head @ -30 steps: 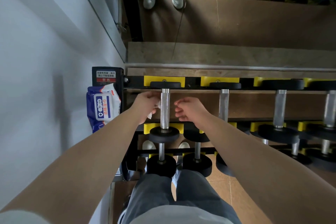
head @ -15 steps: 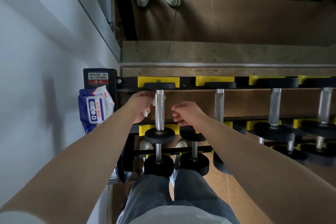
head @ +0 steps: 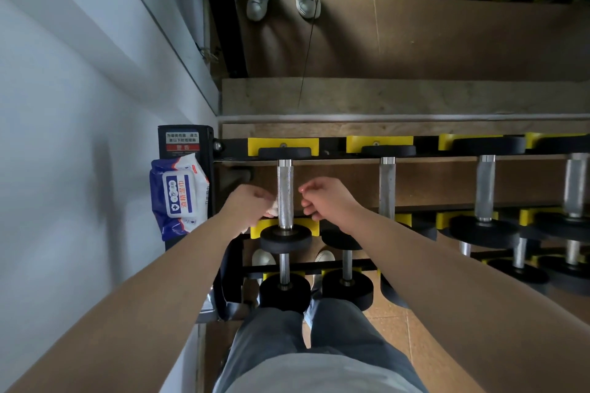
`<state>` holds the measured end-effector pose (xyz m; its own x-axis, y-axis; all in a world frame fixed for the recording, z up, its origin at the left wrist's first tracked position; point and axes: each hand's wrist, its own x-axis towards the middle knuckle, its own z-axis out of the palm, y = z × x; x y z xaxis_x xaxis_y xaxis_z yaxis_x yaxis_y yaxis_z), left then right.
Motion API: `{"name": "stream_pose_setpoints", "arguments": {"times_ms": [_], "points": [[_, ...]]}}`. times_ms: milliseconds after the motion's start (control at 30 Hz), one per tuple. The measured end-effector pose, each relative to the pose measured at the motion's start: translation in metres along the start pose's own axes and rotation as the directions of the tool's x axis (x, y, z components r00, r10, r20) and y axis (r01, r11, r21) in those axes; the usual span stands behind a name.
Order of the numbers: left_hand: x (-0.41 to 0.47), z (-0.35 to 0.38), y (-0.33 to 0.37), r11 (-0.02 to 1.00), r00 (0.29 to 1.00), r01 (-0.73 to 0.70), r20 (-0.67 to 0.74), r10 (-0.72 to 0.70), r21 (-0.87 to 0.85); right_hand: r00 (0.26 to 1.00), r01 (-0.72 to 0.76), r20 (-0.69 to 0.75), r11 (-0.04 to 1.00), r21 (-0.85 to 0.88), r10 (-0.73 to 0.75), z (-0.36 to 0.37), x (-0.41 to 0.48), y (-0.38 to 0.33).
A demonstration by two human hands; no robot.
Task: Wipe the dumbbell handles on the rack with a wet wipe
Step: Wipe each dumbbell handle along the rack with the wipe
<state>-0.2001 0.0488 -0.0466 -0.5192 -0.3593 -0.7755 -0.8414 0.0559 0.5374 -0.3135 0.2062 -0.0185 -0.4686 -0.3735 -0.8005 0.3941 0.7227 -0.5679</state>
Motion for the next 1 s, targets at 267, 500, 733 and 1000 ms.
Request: {"name": "stream_pose_setpoints", "arguments": {"times_ms": [267, 500, 733, 1000], "points": [[-0.016, -0.012, 0.009, 0.796, 0.991, 0.060, 0.131, 0.025, -0.602, 0.984, 0.168, 0.041, 0.979, 0.113, -0.174, 0.015, -0.008, -0.019], [-0.013, -0.001, 0.003, 0.927, 0.999, 0.022, -0.030, -0.036, -0.375, 0.972, 0.061, -0.237, 0.975, 0.212, -0.009, 0.018, 0.011, -0.012], [-0.013, 0.003, -0.006, 0.947, 0.998, 0.032, 0.055, -0.015, -0.320, 0.999, 0.010, 0.039, 0.955, -0.296, 0.002, 0.020, 0.017, 0.003], [-0.011, 0.003, -0.004, 0.930, 0.996, 0.073, 0.080, -0.047, -0.361, 0.990, -0.139, 0.038, 0.990, 0.012, 0.139, 0.018, 0.016, -0.002]]}}
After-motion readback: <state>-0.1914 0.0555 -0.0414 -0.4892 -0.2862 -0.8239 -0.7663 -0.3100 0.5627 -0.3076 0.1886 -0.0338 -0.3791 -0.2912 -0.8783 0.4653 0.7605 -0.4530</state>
